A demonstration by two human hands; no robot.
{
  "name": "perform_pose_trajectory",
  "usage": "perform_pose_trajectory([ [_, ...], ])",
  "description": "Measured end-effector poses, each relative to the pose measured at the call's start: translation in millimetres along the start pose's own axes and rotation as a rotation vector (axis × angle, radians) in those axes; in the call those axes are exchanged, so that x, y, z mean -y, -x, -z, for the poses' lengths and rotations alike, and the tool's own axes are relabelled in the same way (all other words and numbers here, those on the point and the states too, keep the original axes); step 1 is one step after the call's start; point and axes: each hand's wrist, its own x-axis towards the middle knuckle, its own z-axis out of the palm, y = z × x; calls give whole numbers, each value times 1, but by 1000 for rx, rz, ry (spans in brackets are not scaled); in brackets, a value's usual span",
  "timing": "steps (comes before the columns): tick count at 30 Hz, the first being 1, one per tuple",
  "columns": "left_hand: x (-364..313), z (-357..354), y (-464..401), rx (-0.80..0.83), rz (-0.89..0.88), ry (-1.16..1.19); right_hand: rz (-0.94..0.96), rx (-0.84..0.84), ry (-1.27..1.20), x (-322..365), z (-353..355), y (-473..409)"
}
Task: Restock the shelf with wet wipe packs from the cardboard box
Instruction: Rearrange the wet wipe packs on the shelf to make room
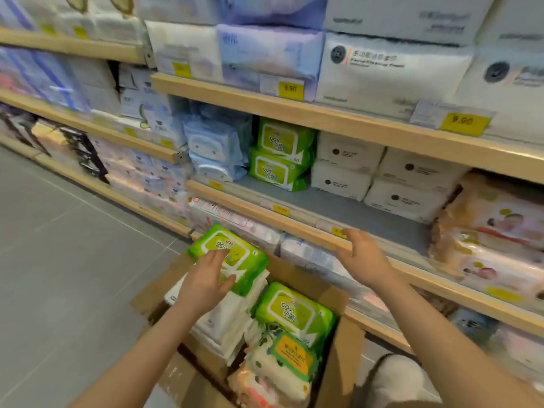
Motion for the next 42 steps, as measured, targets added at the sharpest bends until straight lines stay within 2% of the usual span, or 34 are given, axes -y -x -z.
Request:
perform_pose_trajectory([
  [4, 40, -13, 19, 39, -122, -112, 59, 108, -3, 27, -60, -5],
  [8, 49, -31, 10, 142, -197, -253, 80, 254, 16, 30, -112, 3],
  [12, 56, -56, 10, 242, -179, -302, 55, 443, 48, 14, -160, 31],
  [16, 62, -67, 11, 210, -186, -258, 88, 586, 119, -6, -194, 58],
  [20, 63, -74, 13, 177, -192, -201, 165, 544, 218, -13, -204, 67],
  [24, 59, -77, 16, 157, -178, -170, 145, 539, 228, -7, -211, 71],
  [32, 53, -67, 14, 235, -136, -290, 114, 461, 52, -7, -203, 80],
  [36, 43, -54, 10, 295, -81, -310, 156, 389, -12, 3, -183, 79],
  [40, 11, -37, 4, 251, -103, -173, 196, 327, -47, 17, -157, 76],
  [42, -13, -27, 1, 284, -50, -49, 232, 289, -51, 26, -140, 74],
])
